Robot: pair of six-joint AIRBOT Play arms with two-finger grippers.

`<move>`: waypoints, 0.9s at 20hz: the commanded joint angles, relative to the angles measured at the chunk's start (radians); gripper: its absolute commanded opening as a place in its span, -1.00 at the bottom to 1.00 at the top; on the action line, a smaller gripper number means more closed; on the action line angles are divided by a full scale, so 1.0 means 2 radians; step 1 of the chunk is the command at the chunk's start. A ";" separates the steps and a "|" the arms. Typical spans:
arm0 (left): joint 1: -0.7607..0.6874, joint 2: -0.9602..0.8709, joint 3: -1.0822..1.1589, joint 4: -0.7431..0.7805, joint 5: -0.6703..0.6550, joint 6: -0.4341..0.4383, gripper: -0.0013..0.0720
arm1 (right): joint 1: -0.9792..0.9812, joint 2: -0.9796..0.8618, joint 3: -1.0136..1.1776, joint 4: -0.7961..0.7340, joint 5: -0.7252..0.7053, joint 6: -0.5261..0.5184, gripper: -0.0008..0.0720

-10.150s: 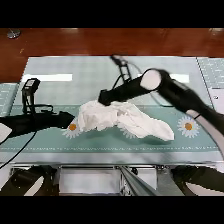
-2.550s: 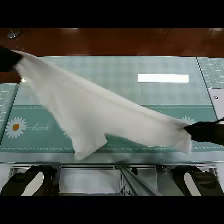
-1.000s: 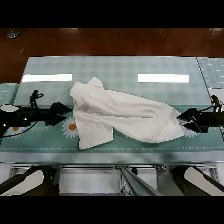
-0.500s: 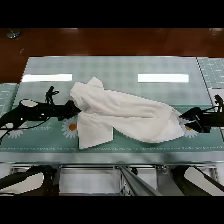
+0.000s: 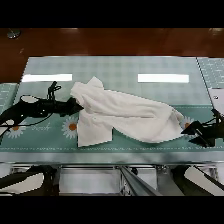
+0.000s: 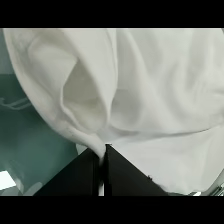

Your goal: Fold the shirts.

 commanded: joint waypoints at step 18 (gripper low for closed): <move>0.017 0.067 0.164 -0.010 -0.037 0.001 -0.90 | 0.061 -0.018 0.183 0.216 -0.006 -0.053 -0.92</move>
